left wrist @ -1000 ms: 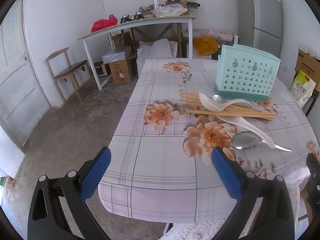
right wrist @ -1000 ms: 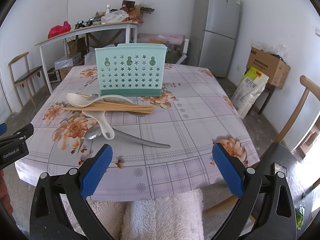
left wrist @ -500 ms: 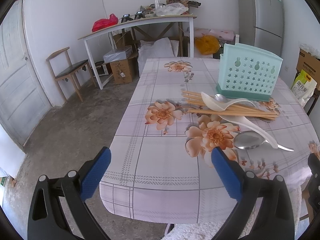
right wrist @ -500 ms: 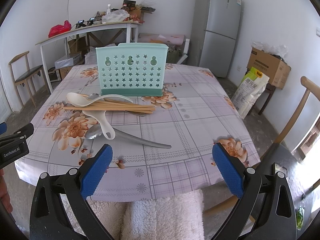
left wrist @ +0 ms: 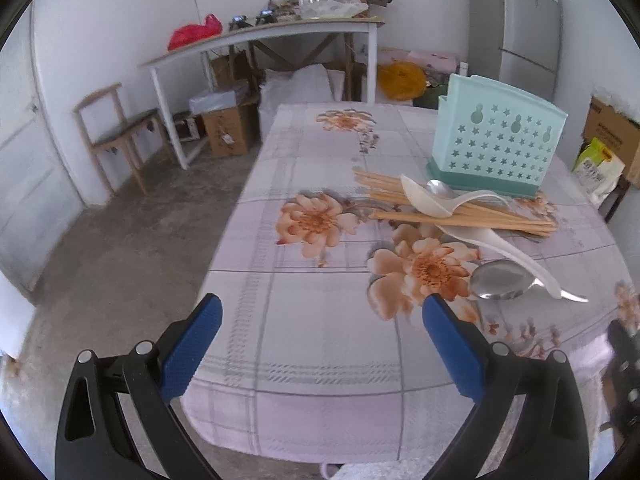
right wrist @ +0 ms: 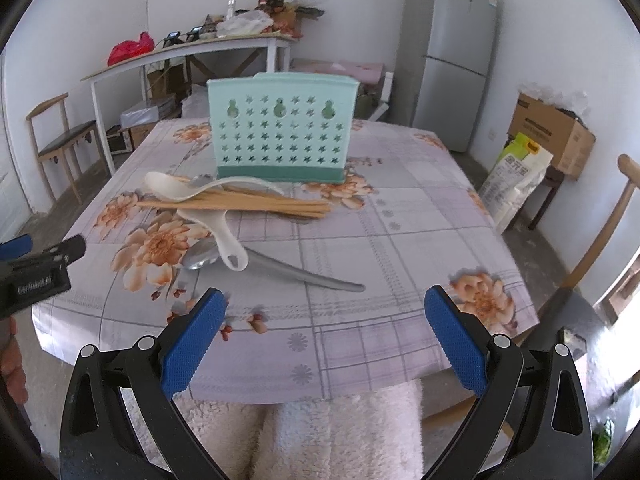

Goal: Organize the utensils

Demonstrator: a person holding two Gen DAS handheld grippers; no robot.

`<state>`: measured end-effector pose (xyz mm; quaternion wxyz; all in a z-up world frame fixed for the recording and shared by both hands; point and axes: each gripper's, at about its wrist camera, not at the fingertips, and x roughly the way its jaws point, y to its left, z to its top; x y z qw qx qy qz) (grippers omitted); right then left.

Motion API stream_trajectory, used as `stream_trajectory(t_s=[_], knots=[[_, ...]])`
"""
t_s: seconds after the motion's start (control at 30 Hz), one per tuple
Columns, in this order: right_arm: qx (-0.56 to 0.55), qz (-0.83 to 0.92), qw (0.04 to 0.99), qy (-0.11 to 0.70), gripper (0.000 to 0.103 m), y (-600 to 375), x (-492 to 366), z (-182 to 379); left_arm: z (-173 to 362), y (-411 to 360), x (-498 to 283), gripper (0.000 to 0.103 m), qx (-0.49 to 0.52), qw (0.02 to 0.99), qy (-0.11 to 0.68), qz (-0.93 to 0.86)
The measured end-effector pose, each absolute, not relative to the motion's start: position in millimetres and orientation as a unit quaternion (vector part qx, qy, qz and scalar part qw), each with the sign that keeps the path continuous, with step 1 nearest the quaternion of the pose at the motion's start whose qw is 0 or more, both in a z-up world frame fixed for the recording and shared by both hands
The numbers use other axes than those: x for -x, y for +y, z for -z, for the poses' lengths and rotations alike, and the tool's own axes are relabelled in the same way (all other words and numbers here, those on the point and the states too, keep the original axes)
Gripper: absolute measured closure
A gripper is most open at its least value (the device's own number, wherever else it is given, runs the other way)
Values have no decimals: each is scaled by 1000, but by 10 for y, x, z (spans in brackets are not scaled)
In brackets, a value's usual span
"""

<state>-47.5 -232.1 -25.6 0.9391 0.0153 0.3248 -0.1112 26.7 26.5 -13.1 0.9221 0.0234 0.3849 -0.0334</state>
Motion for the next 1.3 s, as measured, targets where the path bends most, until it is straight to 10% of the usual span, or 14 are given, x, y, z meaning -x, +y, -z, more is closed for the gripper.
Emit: stream_trajectory(t_s=[0.73,1.3], knots=[[-2,14,935,355,8,-2160,15,676,65,51,-1051,7,91,908,364,187],[-20,-19,934,357,8,-2188,-23,818,337,-227,-1656,78,103,856,468,193]])
